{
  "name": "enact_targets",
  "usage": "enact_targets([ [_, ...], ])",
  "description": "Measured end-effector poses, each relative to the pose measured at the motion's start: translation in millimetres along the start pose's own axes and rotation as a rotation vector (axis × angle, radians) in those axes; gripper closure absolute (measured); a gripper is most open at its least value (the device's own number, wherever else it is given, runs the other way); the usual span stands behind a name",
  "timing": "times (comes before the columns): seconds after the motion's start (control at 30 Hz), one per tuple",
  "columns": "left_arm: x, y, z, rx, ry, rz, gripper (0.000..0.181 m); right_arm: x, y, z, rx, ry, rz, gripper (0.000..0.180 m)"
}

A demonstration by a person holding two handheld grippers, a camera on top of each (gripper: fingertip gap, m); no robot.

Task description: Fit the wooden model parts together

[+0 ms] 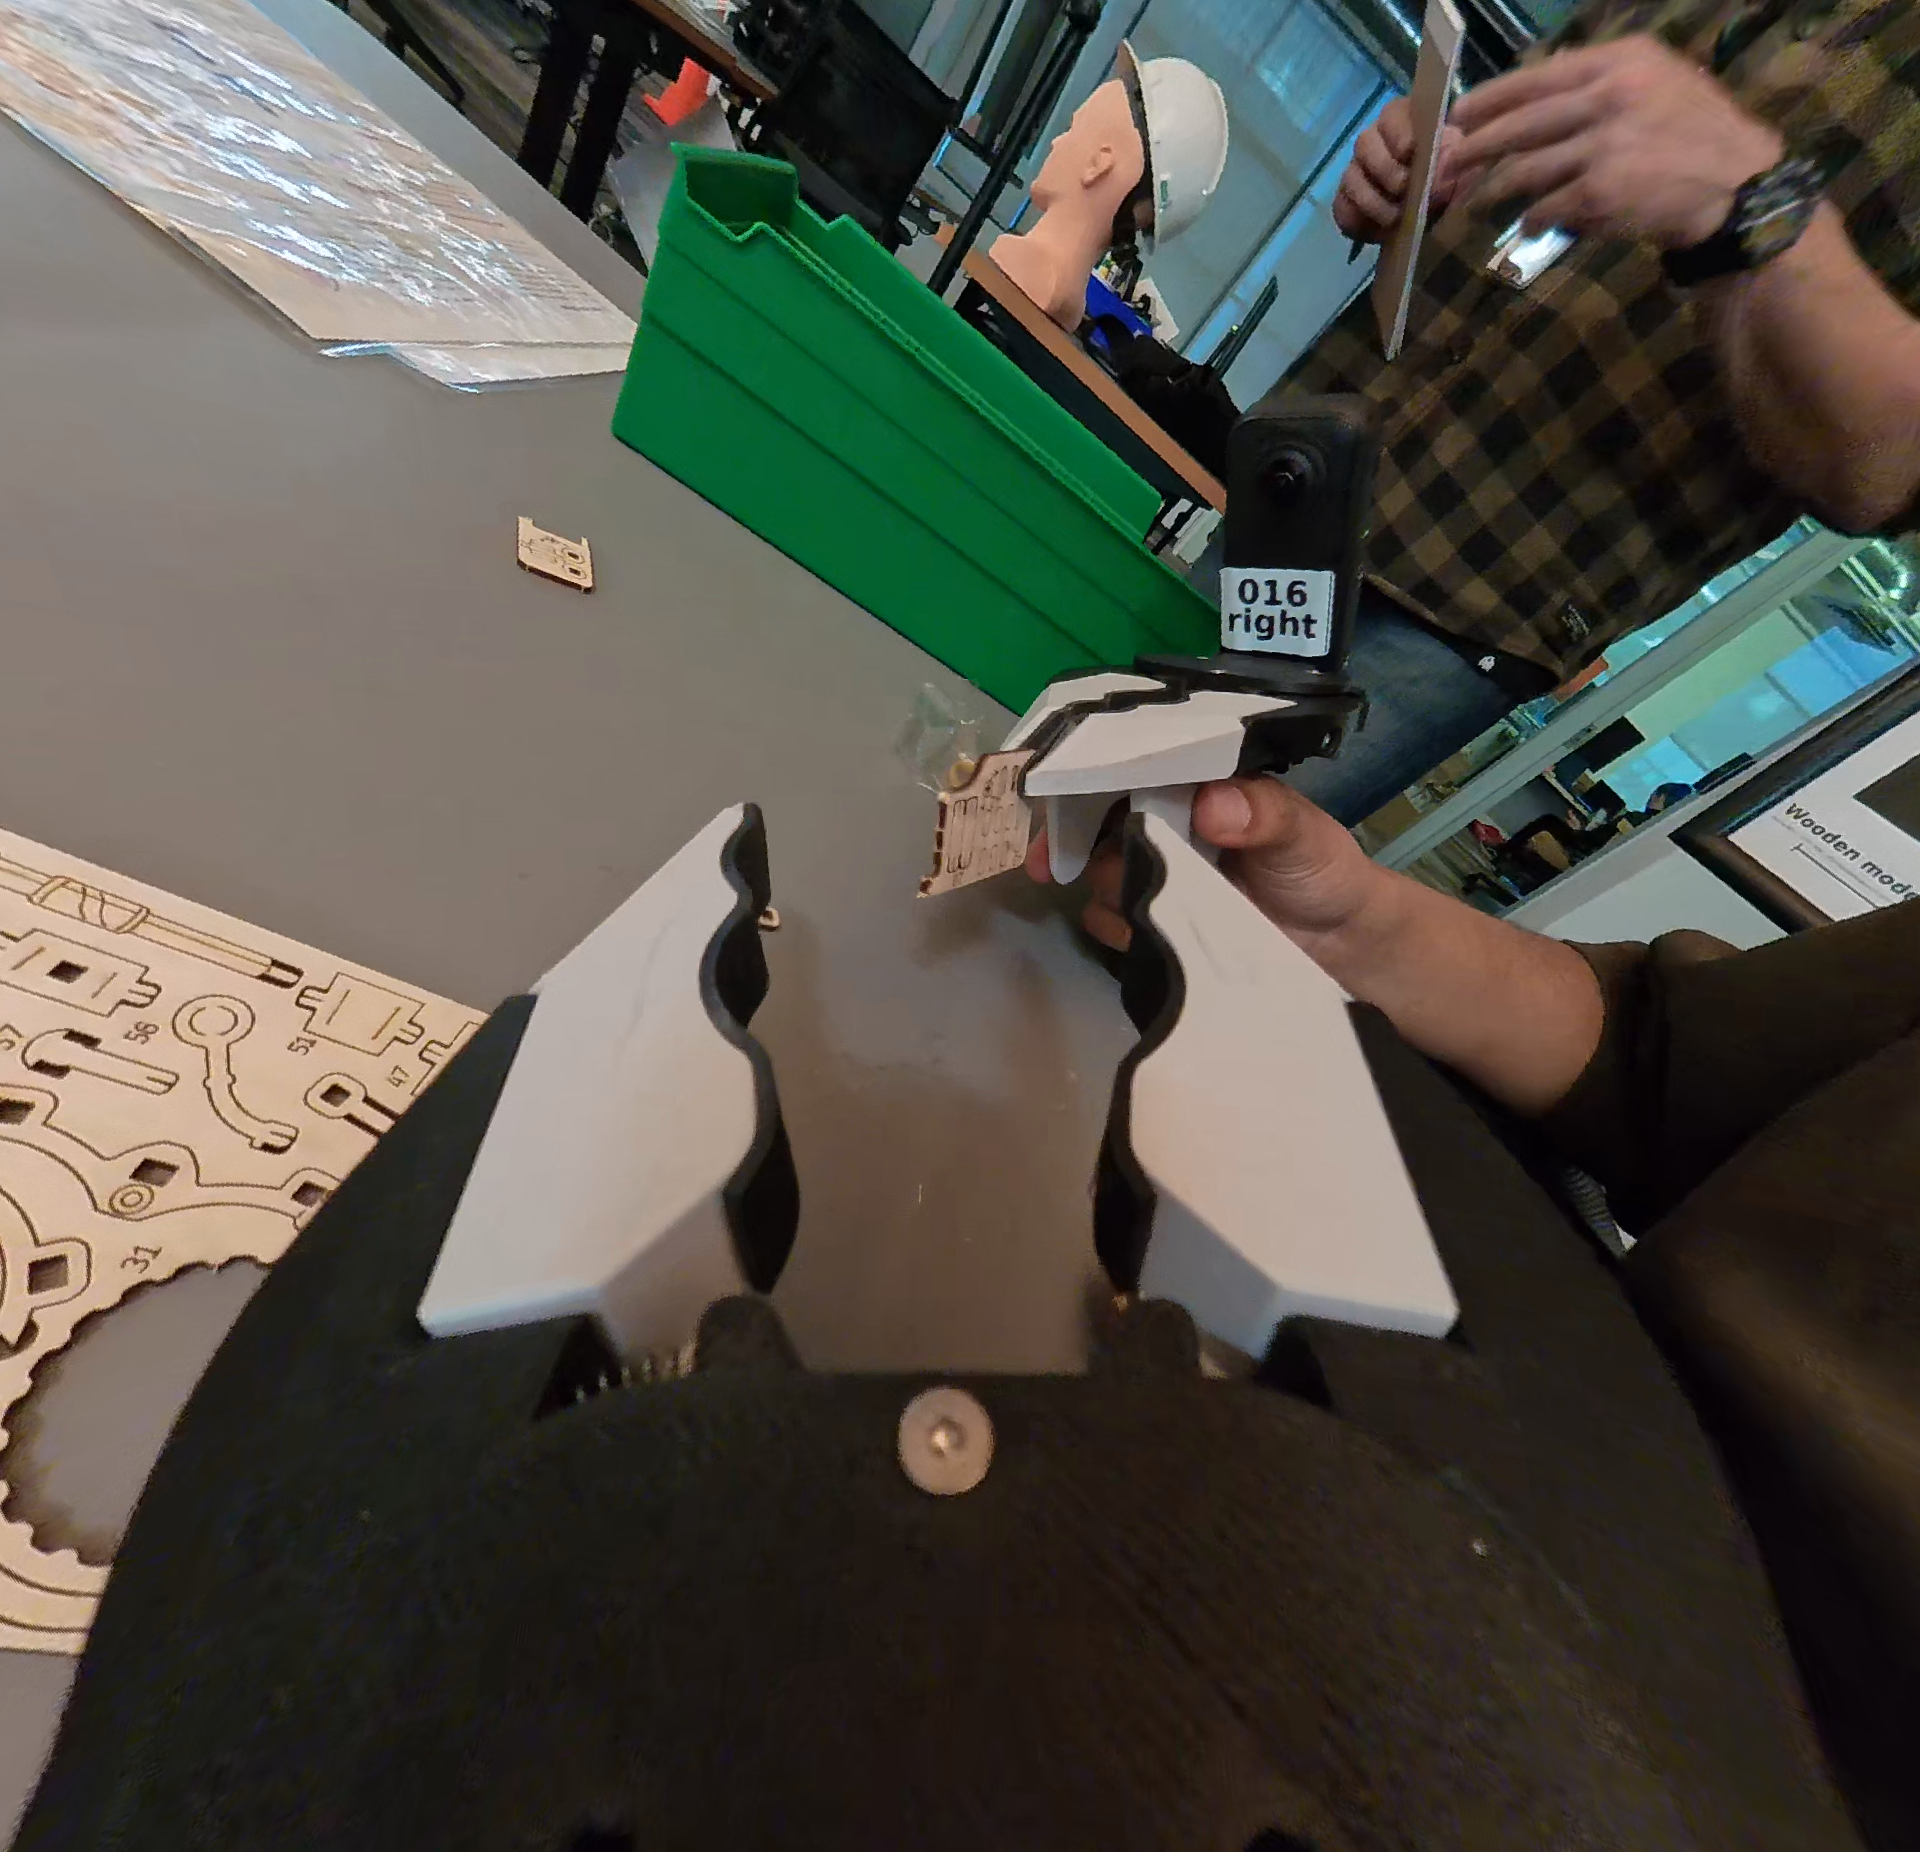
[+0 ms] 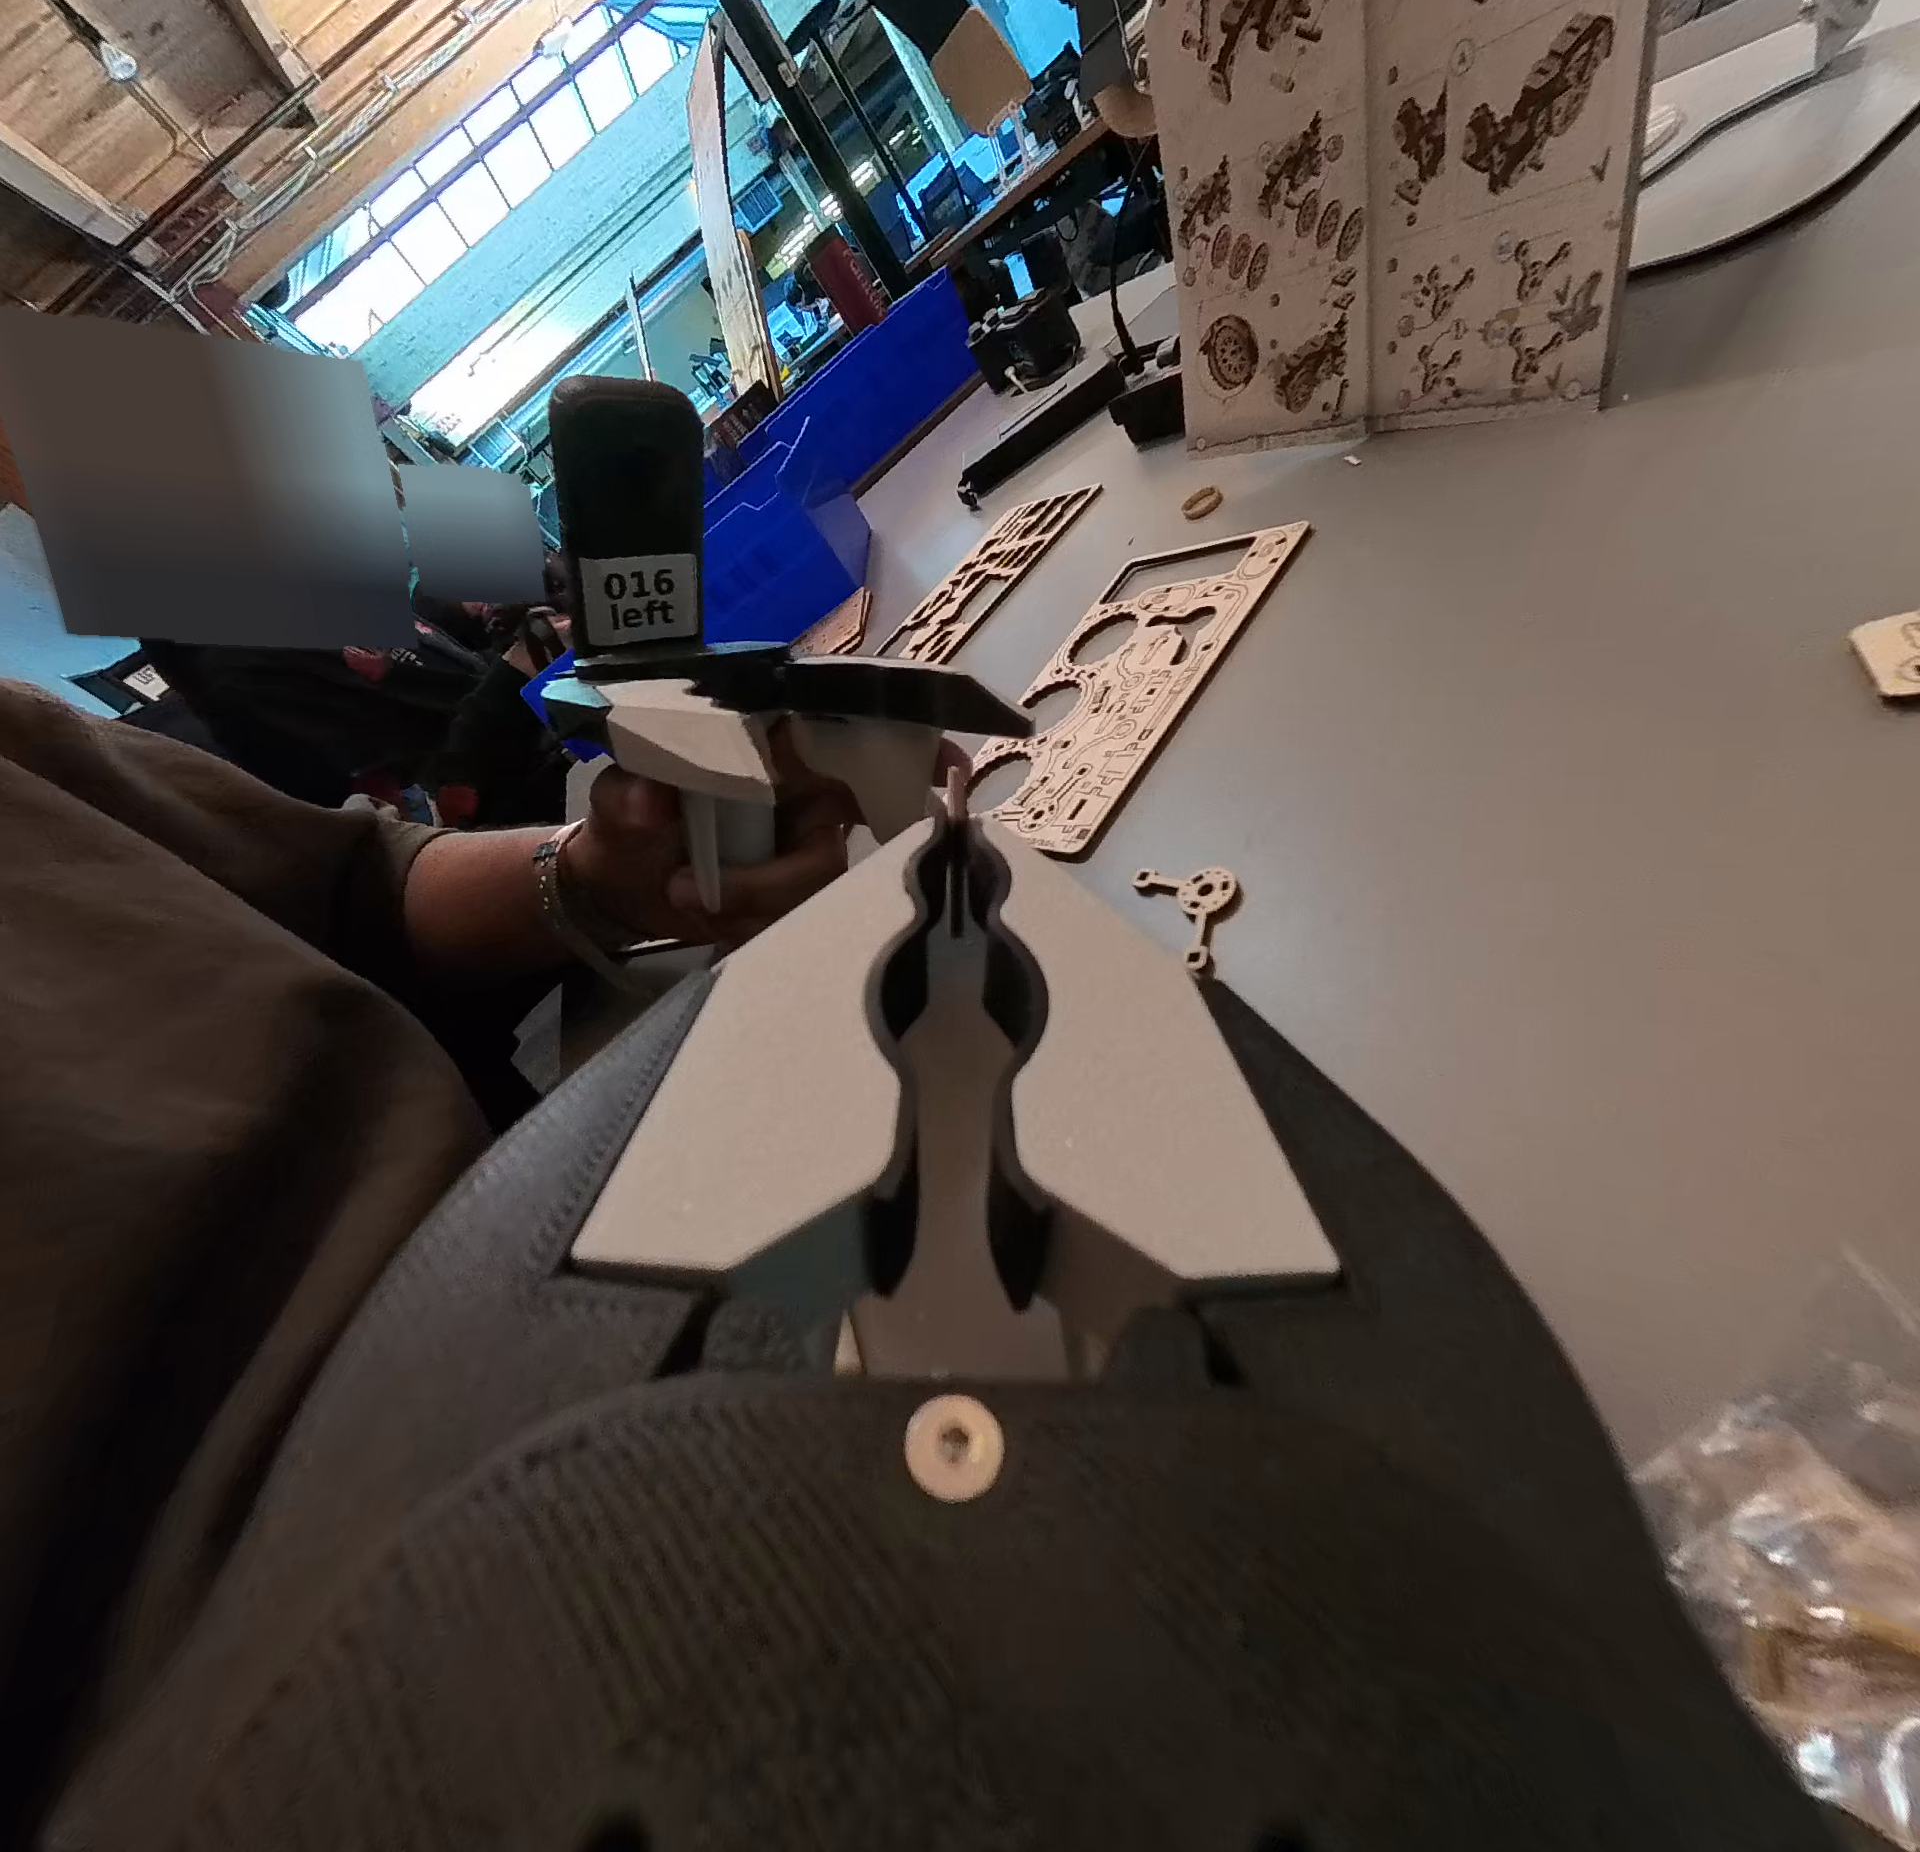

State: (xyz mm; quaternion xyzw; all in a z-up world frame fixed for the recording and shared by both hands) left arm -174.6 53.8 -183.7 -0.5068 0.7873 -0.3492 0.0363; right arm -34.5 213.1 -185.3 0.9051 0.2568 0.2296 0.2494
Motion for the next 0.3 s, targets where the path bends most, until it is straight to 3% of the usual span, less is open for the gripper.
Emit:
enact_targets([
  [0.3,-1.3,1.2,0.8,0.016,0.008,0.006,0.106,-1.2,-0.6,0.0,-0.005,0.010,-0.017,0.179],
])
Point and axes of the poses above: each gripper's, where its closed fingertips meet, x back along the fingers, z out of its underside, y = z × x across the jaws, the point moved 10 cm from there along x, back along the fingers, and after that the axes turned 13 degrees about y, right-handed, at the moved point
